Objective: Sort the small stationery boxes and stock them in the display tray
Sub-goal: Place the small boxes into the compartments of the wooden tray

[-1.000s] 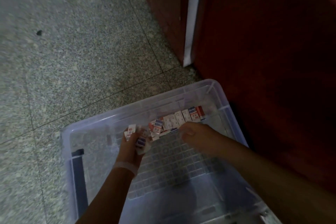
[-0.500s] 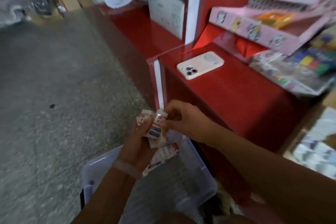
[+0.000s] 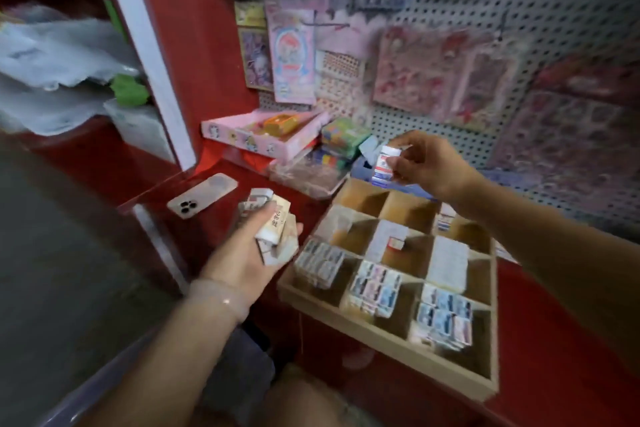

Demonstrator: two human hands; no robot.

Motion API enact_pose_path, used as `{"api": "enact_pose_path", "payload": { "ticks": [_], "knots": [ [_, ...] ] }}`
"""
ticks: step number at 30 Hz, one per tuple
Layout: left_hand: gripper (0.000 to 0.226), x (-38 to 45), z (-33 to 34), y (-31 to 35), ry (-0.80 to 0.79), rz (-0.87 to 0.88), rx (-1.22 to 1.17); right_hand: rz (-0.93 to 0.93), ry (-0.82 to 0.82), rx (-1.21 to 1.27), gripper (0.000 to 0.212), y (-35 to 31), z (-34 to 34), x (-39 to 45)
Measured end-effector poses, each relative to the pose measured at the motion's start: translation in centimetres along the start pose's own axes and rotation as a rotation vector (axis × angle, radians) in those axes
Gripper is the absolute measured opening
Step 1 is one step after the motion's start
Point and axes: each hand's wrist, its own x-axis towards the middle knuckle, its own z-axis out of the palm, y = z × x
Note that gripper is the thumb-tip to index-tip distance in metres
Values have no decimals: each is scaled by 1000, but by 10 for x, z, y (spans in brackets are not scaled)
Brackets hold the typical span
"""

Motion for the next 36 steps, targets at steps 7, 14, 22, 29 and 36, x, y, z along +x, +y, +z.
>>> {"api": "enact_pose_path", "payload": {
  "ticks": [7, 14, 22, 29, 36],
  "knots": [
    [17, 17, 92, -33, -62, -103, 47, 174, 381, -374, 17, 74, -119, -31],
    [48, 41, 104, -65, -125, -223, 37, 236, 120, -561, 14, 132, -82, -27],
    [46, 73, 94, -75, -95, -226, 67, 256, 117, -668, 14, 158, -42, -2],
    [48, 86, 96, -86, -70, -276, 69, 337, 78, -689, 14, 169, -28, 5],
    [30, 89, 103, -97, -68, -311, 85, 190, 83, -670, 22, 142, -39, 2]
  ]
}}
